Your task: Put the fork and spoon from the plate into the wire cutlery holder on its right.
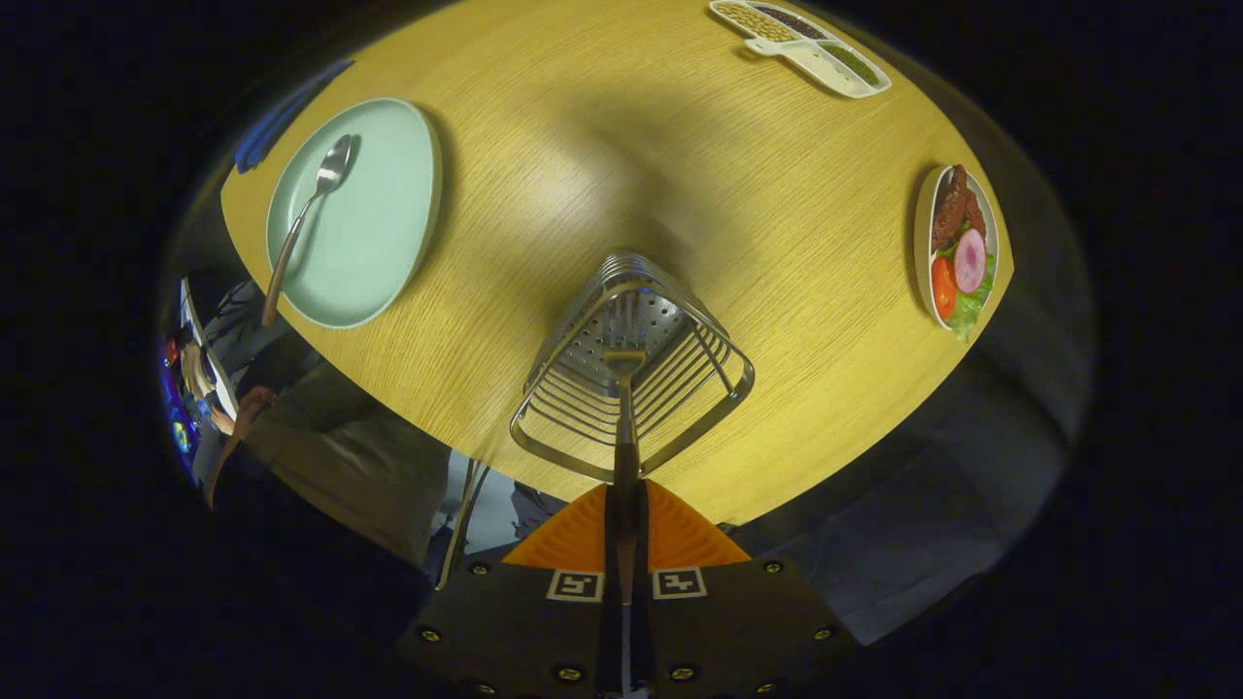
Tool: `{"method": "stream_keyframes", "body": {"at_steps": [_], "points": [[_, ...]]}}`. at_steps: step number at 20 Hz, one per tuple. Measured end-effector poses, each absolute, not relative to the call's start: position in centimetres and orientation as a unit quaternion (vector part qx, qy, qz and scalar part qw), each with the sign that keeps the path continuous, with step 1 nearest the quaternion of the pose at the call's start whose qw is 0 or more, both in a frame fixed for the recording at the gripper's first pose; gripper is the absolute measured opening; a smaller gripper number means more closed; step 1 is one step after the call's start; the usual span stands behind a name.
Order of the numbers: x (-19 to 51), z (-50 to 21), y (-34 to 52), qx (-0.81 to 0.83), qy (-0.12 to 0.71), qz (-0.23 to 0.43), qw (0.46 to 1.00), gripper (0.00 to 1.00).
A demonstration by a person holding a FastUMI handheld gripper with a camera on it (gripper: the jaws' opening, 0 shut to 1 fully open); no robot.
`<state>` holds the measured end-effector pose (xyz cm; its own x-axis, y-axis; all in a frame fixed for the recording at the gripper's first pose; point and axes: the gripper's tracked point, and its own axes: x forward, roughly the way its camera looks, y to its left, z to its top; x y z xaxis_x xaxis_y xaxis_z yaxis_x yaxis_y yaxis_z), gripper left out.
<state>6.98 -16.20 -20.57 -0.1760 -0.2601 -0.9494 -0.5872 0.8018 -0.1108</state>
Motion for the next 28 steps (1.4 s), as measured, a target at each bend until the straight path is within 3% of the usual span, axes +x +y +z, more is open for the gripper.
{"method": "stream_keyframes", "body": {"at_steps": [5, 10, 17, 28], "points": [[8.1, -18.9, -16.6, -0.25, 0.732, 0.131, 0.62, 0.14], [8.0, -16.0, -16.4, -0.162, 0.681, 0.122, 0.703, 0.14], [4.3, -13.2, -13.0, -0.077, 0.632, 0.13, 0.76, 0.14], [-1.0, -14.3, 1.3, 0.011, 0.602, 0.231, 0.764, 0.14]]}}
